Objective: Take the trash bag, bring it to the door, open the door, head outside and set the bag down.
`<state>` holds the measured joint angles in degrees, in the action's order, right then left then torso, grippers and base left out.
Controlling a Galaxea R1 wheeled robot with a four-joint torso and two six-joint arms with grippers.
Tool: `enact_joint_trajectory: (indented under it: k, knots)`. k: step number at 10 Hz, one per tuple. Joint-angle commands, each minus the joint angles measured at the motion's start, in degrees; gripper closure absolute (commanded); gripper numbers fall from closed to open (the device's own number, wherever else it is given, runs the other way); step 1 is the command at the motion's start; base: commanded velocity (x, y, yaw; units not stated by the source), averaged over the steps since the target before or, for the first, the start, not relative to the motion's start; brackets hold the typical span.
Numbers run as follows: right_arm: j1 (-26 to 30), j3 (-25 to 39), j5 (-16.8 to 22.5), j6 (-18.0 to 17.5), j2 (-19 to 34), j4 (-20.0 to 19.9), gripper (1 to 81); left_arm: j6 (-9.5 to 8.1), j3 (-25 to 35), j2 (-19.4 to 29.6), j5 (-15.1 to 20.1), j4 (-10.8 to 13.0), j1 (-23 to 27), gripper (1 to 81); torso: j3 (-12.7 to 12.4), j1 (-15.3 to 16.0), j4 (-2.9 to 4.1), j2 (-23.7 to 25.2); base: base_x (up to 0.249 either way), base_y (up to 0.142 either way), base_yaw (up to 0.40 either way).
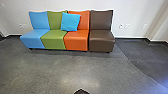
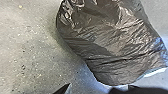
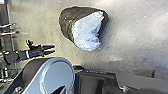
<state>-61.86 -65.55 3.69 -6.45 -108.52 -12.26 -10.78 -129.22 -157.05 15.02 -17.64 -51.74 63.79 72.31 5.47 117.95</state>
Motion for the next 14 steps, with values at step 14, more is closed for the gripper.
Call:
enact_joint_trajectory:
  k: [14]
  knots:
    - [13.02,-0.71,11.60,-0.06,5.48,-7.42,1.0,-0.12,-6.56,-8.72,11.88,-2.05,11.97,1.0,0.74,16.80,0.00,27.17,0.000,0.000,0.000]
